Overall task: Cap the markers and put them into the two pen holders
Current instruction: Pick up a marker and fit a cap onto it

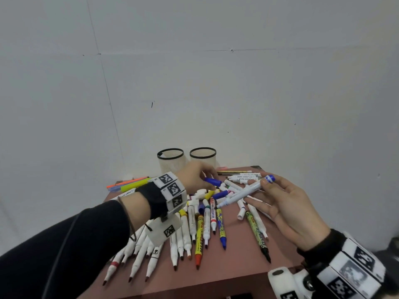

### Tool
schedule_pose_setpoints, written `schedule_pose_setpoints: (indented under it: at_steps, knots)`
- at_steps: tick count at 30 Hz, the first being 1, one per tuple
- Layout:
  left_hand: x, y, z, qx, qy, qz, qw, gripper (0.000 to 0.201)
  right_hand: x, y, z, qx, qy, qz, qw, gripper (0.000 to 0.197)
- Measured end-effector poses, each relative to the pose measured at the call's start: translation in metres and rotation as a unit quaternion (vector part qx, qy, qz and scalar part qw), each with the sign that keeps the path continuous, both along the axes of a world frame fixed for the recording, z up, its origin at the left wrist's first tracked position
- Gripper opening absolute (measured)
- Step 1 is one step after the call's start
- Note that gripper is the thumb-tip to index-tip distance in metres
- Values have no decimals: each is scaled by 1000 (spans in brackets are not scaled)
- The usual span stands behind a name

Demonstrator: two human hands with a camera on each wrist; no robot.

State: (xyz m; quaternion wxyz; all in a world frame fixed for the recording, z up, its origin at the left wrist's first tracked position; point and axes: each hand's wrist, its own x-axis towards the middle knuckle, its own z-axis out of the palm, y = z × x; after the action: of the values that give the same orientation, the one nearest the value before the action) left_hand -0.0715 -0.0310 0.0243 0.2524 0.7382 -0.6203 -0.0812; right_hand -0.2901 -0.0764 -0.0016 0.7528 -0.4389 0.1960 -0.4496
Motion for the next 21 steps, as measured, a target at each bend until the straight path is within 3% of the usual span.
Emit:
schedule_pose_setpoints:
  at_steps: [6, 11, 21]
  knots:
    - [-10, 56, 6, -84, 89, 48, 991, 24, -1, 23, 3, -28, -42, -3, 999, 22]
    - [-22, 94, 2, -122, 119, 60, 983, 23, -7, 41, 4, -61, -57, -11, 996, 25]
    - [-45, 131, -12, -189, 204, 56, 959, 29, -16, 58, 2, -62, -75, -33, 995, 22]
